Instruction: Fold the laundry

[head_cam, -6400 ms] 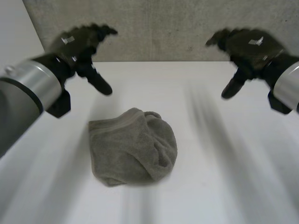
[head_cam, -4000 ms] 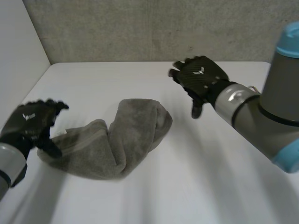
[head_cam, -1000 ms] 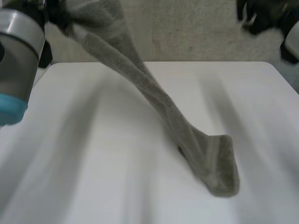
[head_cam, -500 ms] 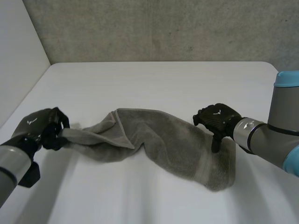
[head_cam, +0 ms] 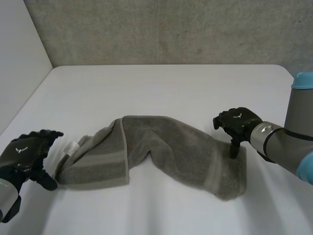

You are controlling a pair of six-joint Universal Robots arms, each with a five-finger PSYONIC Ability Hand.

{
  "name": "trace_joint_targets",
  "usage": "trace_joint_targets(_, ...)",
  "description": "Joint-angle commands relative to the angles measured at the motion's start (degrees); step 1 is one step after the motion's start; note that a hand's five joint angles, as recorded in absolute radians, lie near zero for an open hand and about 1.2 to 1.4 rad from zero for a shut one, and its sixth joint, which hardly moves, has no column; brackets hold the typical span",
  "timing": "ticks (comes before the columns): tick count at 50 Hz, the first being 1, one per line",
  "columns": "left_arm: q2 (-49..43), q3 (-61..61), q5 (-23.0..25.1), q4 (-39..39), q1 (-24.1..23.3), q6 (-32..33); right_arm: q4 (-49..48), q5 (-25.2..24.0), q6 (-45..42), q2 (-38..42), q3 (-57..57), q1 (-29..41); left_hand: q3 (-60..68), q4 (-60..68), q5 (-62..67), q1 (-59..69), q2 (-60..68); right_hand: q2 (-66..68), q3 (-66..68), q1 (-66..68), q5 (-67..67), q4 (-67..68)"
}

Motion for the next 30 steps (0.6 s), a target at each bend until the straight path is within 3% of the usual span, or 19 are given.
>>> trace_joint_targets(1, 1.9, 2.4, 5.6, 0.0, -3.3, 0.2, -0.4, -0.2, 0.0, -2.6, 3.3, 0.0, -0.4, -0.5, -2.4, -0.8, -0.4, -3.9, -3.2, -3.3, -0.8, -3.3)
trace_joint_targets(5, 1.1, 4.2, 8.5, 0.0, -9.3, 0.1, -1.2, -0.3, 0.0, -4.5, 6.5, -0.2, 2.2, 2.1, 0.3, 1.9, 2.2, -3.8, -3.0, -3.1, -0.6, -3.1)
trace_joint_targets(17, -8.8, 6.7, 8.0, 0.3, -20.1, 0.3, -7.2, -0.4, 0.0, -8.6, 15.3, -0.2, 13.2, 13.1, 11.3, 12.8, 13.2, -3.4, -2.7, -2.8, -0.3, -2.8)
trace_joint_targets(22, -15.4, 9.4, 5.2, 2.4, -22.9, 0.0, -9.5, -0.4, 0.0, -9.0, 18.8, -0.2, 12.8, 12.8, 10.9, 12.5, 12.9, -3.4, -2.7, -2.8, -0.3, -2.8)
trace_joint_targets(27, -23.9, 14.3, -2.9, 4.5, -27.2, -0.6, -12.0, -0.4, -0.1, -9.6, 21.5, -0.3, 12.7, 12.6, 10.8, 12.3, 12.7, -3.4, -2.7, -2.8, -0.3, -2.8)
trace_joint_targets(30, -25.5, 15.4, -4.9, 4.6, -27.9, -1.2, -13.0, -0.4, -0.1, -9.6, 22.3, -0.3, 12.5, 12.4, 10.6, 12.1, 12.5, -3.4, -2.7, -2.8, -0.3, -2.8)
